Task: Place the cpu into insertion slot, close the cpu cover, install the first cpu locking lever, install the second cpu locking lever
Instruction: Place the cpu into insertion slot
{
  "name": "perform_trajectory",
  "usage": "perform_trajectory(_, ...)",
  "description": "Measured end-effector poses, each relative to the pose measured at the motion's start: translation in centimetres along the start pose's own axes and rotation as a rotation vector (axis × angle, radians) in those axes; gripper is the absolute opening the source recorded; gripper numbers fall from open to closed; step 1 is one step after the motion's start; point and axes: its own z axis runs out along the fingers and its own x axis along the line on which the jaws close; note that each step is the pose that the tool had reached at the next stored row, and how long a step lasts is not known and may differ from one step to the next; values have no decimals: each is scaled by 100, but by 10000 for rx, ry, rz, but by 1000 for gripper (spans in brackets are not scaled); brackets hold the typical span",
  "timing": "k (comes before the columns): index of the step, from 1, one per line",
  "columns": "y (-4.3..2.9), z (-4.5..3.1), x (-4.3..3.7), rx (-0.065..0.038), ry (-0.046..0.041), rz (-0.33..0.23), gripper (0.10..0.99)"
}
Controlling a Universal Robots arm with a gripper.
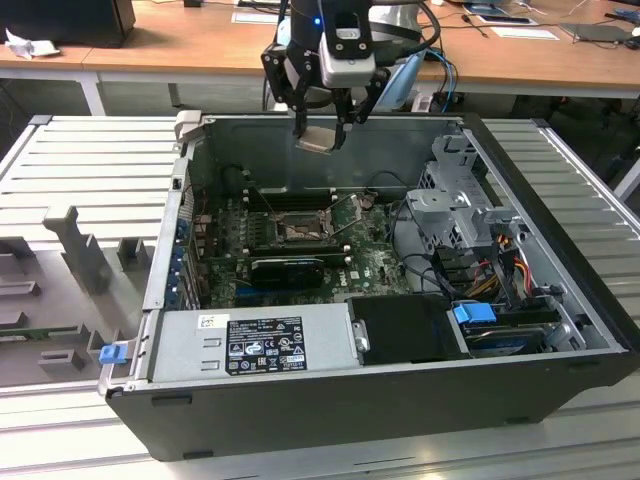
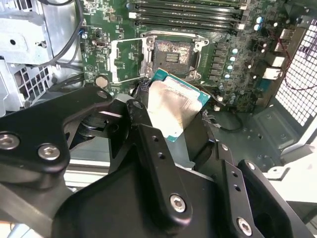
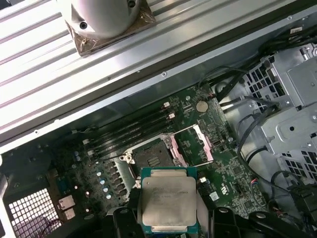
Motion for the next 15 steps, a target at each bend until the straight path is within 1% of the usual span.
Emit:
perform_trajectory(9, 0, 0, 0, -14, -65, 734, 529)
perform_trajectory(15, 0, 0, 0, -22, -99, 1123, 529)
